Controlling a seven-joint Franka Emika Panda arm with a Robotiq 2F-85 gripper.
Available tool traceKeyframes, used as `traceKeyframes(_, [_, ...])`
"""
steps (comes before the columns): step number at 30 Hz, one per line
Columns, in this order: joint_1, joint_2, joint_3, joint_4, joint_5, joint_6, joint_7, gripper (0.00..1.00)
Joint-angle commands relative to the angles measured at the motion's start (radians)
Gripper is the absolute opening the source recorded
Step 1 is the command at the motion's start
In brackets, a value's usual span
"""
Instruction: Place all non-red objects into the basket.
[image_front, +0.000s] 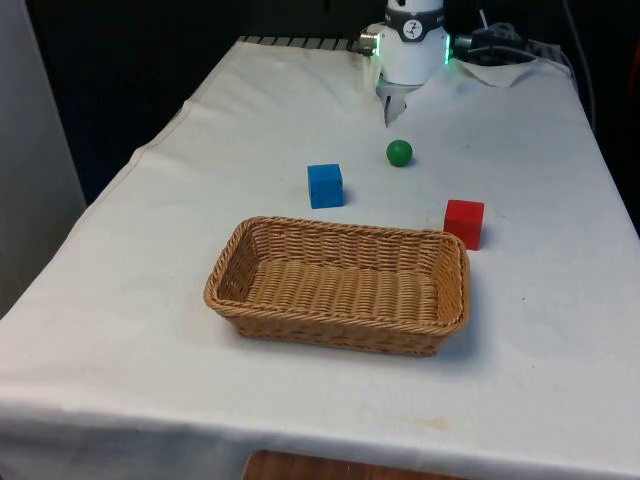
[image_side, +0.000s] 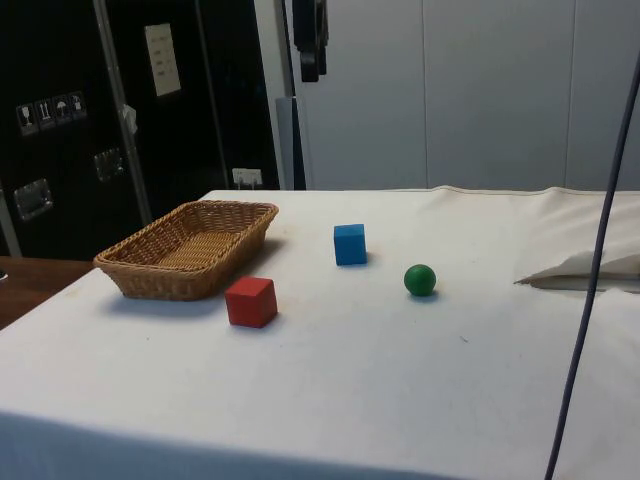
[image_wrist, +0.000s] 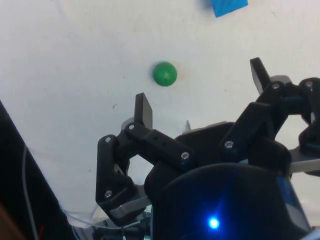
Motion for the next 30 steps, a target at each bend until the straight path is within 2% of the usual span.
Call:
traceKeyframes(1, [-0.002,0.003,-0.007,-0.003,0.003,0.009,-0.011,1.00])
traceKeyframes(9, [0.000,0.017,-0.040,-0.001,0.000,0.006,-0.040,1.00])
traceKeyframes(17, [-0.003,0.029,-0.071,-0.020,0.004,0.047,-0.078,1.00])
traceKeyframes(19, [-0.001,0.028,-0.073,-0.020,0.001,0.040,-0.076,1.00])
traceKeyframes(26, [-0.004,0.046,-0.105,-0.038,0.011,0.101,-0.122,1.00])
traceKeyframes(27, [-0.003,0.046,-0.102,-0.032,0.004,0.084,-0.112,1.00])
traceKeyframes(30, [-0.004,0.050,-0.113,-0.046,0.014,0.118,-0.134,1.00])
